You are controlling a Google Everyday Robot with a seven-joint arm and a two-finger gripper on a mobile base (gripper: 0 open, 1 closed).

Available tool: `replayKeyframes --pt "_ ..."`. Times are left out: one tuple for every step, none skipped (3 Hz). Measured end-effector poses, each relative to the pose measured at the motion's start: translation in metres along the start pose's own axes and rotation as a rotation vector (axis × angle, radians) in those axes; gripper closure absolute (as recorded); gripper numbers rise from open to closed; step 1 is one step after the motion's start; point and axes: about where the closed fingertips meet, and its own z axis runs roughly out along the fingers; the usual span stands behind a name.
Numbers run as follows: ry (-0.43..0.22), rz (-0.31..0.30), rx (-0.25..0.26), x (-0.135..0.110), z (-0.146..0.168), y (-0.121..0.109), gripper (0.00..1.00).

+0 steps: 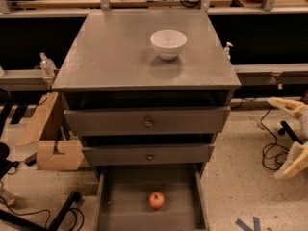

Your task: Pick apple from bottom drawer and place on counter

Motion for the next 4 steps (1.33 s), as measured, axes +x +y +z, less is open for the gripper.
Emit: replayKeyframes --pt "-0.099 0.025 -0.014 0.019 0.057 0.012 0.00" --pt "-0.207 0.037 -0.008 0.043 0.131 0.025 0.00" --pt "-0.259 0.011 0.002 0.079 0.226 0.035 0.00" --pt "-0.277 0.012 -0.026 0.113 0.291 0.054 0.00"
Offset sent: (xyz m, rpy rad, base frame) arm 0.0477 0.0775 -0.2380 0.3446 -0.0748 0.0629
